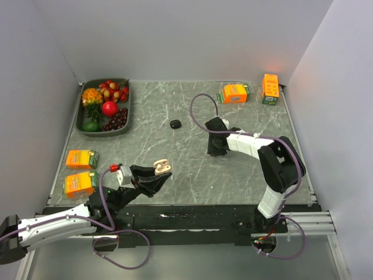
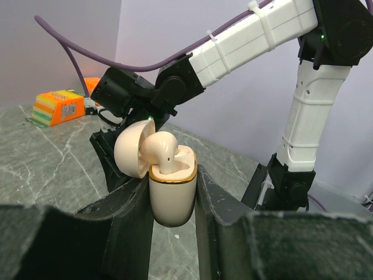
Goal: Insert the wireless bluetooth earbuds into the charging case
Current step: Adjust the earbud at the center of the board, then pick up the earbud from the center of the board, then place the earbud in the charging case.
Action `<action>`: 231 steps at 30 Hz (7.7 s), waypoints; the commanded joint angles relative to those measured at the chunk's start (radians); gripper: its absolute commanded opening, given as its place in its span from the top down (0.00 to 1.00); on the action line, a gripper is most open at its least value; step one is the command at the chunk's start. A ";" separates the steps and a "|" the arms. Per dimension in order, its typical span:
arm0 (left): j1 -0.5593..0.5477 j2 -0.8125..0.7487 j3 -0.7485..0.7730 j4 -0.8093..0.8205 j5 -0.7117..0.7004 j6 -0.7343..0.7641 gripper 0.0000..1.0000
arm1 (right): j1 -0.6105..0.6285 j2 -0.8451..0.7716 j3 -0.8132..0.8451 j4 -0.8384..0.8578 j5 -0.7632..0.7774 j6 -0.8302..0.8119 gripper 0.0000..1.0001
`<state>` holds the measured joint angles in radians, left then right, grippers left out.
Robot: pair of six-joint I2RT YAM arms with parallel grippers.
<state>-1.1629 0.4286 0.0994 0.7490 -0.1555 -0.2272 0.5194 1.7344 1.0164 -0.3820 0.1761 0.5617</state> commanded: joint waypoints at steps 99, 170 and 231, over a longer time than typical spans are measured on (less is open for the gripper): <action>-0.014 0.027 0.028 0.038 -0.004 -0.020 0.98 | -0.030 -0.217 0.019 -0.207 -0.078 0.041 0.51; -0.031 -0.091 -0.059 0.187 0.022 0.011 0.99 | 0.195 -0.884 -0.075 0.196 -0.389 -0.296 1.00; -0.029 -0.033 -0.012 0.173 -0.012 -0.017 0.99 | 0.841 -0.748 -0.219 0.818 0.048 -0.588 1.00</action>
<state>-1.1881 0.3954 0.0505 0.8707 -0.1562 -0.2279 1.3441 0.9813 0.7956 0.3923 0.2050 -0.0166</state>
